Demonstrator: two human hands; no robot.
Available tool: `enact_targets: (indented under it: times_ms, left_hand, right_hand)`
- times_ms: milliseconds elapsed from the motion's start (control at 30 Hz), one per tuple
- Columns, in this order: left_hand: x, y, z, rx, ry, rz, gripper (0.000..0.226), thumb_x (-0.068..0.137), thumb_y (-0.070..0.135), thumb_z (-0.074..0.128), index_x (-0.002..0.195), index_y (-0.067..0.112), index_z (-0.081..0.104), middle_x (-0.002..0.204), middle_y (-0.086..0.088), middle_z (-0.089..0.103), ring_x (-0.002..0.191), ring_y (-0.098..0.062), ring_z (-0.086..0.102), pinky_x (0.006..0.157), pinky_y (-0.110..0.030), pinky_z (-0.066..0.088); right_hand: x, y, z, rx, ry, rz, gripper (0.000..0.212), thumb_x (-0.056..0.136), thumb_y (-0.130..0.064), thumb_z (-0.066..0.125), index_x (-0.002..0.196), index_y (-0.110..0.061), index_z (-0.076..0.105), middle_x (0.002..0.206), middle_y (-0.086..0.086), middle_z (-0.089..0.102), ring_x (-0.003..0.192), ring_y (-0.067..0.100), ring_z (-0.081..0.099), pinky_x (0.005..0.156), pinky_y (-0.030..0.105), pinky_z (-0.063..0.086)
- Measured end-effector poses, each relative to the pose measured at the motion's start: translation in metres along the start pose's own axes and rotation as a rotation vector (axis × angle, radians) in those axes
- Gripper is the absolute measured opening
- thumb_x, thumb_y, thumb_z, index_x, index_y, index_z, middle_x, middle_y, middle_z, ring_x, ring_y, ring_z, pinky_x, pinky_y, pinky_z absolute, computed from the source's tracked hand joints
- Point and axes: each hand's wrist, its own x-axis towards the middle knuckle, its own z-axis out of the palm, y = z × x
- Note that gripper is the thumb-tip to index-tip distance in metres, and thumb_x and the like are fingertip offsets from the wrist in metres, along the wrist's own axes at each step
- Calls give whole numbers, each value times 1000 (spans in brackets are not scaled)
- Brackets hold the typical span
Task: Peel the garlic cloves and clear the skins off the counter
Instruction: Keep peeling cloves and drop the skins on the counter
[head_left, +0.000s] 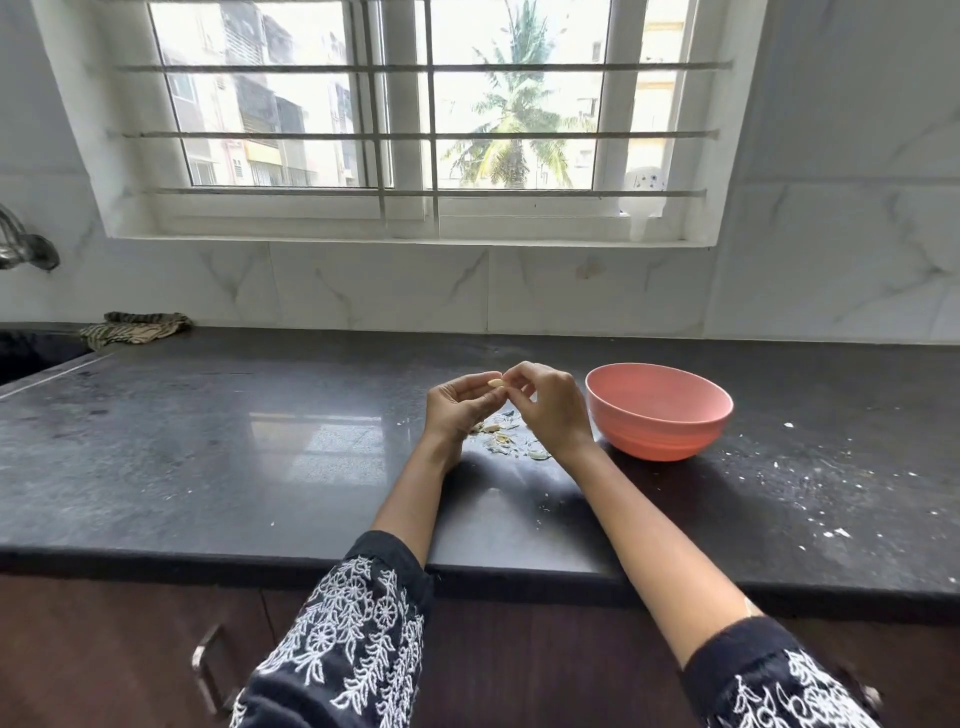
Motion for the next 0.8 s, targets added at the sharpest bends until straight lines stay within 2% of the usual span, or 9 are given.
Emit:
enact_targets:
  times_ms: [133,267,333,467,633,733,800]
  left_hand:
    - [-2,-1,0,28,1,26,18,75,2,73,91,8,70,77,-3,73,74,-13,69,73,-23,54]
    - [-3,-2,-1,83,25,36,23,68,17,78,90,11,72,79,-5,74,80,-18,69,73,-31,46]
    - [-3,-3,-1,97,46,49,19,73,13,78,90,8,72,79,-6,73,79,-18,69,75,-33,47]
    - [-5,0,2,96,60,94,19,79,4,71,96,-4,69,72,-2,73,70,-12,69,69,-22,54]
    - [-5,0,4,146,81,131,19,81,1,68,95,-11,66,67,1,71,65,-11,68,65,-20,56]
    - [-4,-2,4,174,104,125,10,82,3,67,87,-5,69,62,2,70,61,-10,68,62,-22,56]
    - [-3,-3,3,195,117,113,7,83,9,68,77,6,70,61,1,70,62,-11,69,67,-31,53]
  right_hand:
    - [1,1,0,-4,-2,2,4,83,-18,65,82,-14,66,79,1,69,69,19,63,65,38,52]
    - [0,-1,-1,1,-6,9,6,83,-19,66,81,-14,67,77,0,70,69,18,63,65,37,52]
    - [0,-1,-1,8,-7,15,7,83,-20,66,81,-13,68,76,1,70,68,18,63,65,37,52]
    - [0,-2,-2,15,-14,31,10,84,-22,67,81,-13,69,74,1,70,68,17,63,65,37,52]
    - [0,-1,-2,12,-40,55,11,82,-26,68,79,-16,71,73,1,70,70,18,64,67,38,52]
    - [0,0,-2,9,-59,63,12,82,-29,68,80,-18,71,74,-1,71,70,16,64,68,37,53]
    - [0,-1,-3,7,-65,59,14,82,-32,68,81,-18,72,74,-1,72,70,15,65,69,37,53]
